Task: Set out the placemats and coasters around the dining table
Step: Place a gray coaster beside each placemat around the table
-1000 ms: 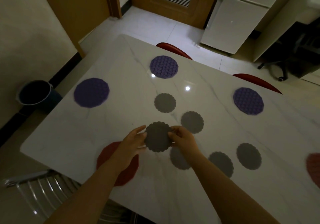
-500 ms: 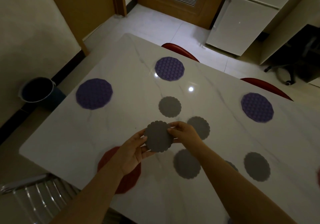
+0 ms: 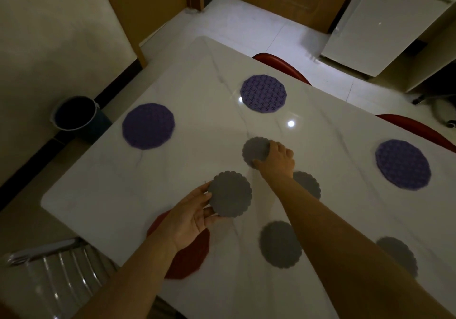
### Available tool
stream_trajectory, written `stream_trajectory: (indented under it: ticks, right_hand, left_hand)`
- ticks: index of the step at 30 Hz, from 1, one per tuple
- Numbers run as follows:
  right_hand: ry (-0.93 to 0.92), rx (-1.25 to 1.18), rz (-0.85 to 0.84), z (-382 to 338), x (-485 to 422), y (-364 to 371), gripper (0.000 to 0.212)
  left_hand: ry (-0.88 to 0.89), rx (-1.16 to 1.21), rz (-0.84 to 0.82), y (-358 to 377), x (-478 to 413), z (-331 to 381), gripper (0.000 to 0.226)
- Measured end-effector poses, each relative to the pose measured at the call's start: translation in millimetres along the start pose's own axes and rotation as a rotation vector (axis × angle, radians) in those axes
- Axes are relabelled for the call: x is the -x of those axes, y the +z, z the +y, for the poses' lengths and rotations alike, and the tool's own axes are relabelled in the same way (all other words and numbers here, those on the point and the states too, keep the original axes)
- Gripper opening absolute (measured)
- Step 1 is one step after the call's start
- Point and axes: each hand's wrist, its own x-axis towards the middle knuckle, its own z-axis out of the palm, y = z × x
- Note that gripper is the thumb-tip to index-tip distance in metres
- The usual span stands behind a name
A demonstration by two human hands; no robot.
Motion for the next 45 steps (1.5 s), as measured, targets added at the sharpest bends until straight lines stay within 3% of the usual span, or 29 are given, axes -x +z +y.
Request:
stream_trajectory:
  ticks: [7, 11, 16, 19, 23, 28, 37, 45]
  right_hand:
    - [0.012, -0.045, 0.076, -6, -1, -6, 0.067]
    - [0.058, -0.464, 0.049, 4, 18, -23, 0.033]
    - [0.135, -0.879, 0.146, 27, 69, -49, 0.025]
    - [0.104, -1.086, 0.018, 34, 104, -51, 0.016]
    - [0.04, -1.047, -0.088, 33, 136, -35, 0.012]
    - [0.067, -0.849, -0.001, 43, 150, -23, 0.016]
    - [0.154, -0.756, 0.094, 60, 161, -22, 0.025]
    - [0.118, -0.714, 0.021, 65, 164, -22, 0.026]
  left_hand:
    - [0.012, -0.024, -0.011, 1, 2, 0, 0.04]
    - [0.009, -0.009, -0.032, 3, 5, -1, 0.041]
    - [0.0, 0.003, -0.034, 4, 4, -4, 0.047]
    - [-0.01, -0.017, -0.025, 7, 3, -10, 0.045]
    - [-0.017, -0.093, -0.038, 17, 3, -19, 0.042]
    - [-0.062, -0.105, -0.078, 29, 7, -30, 0.045]
    - [-0.091, -0.22, -0.066, 44, 13, -39, 0.042]
    - [-0.088, -0.231, -0.017, 40, 12, -44, 0.038]
